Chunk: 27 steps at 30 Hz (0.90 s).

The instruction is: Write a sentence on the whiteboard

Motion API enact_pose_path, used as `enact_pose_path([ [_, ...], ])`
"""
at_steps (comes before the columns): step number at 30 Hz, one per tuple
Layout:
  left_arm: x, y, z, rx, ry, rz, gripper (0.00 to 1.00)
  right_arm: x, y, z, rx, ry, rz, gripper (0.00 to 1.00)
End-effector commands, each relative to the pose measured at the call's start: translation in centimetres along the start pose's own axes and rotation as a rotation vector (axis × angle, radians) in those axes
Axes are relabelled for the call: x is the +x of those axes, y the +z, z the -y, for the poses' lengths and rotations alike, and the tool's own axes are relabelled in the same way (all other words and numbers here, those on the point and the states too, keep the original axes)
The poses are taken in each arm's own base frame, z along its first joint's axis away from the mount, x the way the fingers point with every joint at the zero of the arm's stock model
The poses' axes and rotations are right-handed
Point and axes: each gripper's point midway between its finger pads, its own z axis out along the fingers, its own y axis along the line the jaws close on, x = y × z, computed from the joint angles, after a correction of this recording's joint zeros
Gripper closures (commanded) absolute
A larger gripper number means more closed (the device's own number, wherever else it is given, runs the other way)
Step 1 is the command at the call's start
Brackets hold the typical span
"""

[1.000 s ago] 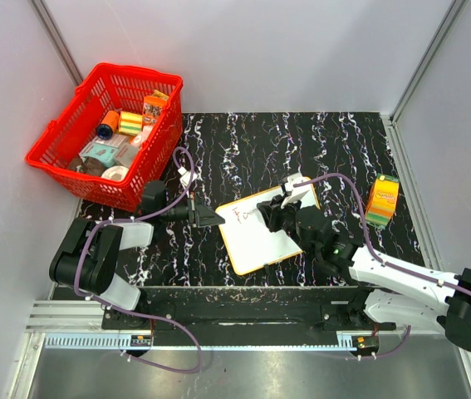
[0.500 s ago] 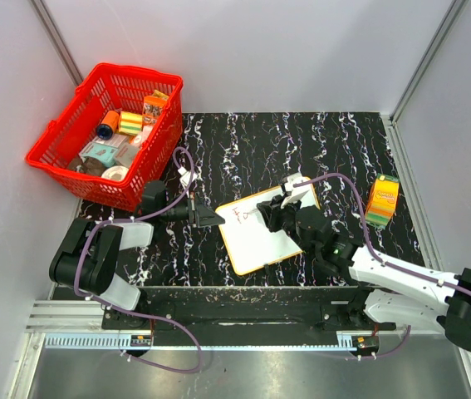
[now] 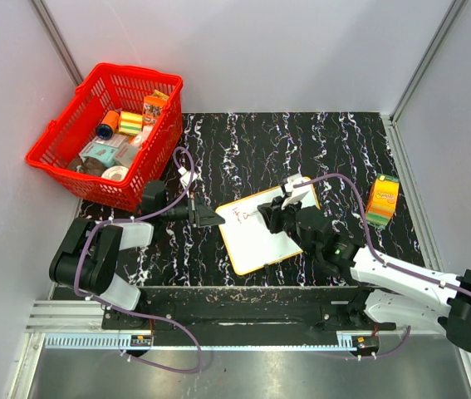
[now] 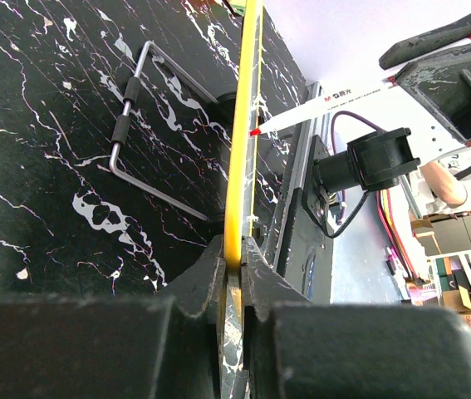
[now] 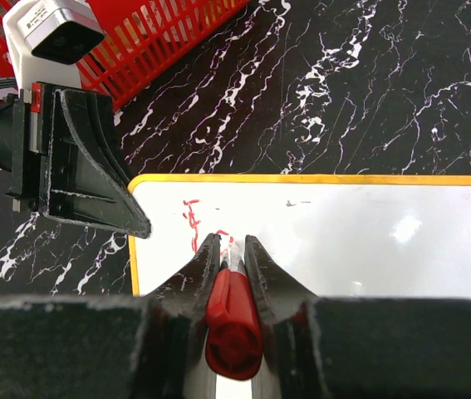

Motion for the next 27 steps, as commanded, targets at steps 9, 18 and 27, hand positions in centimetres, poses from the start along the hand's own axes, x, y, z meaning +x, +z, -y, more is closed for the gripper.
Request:
enact_pose_path([
  [9,-1.0,0.4,0.7,0.023,0.154,0.01,1.0,0.7,-0.7,0.9,0.028,-0.017,-0.023,1.0],
  [18,-0.9,0.4,0.6,0.022,0.152,0.009,1.0,-1.1,-1.1,0.5,0.011,-0.001,0.03,1.0],
  [27,-0.9,0.4,0.6,0.019,0.153,0.008,1.0,-4.8,-1.6,0.6,0.036,0.004,0.149,1.0],
])
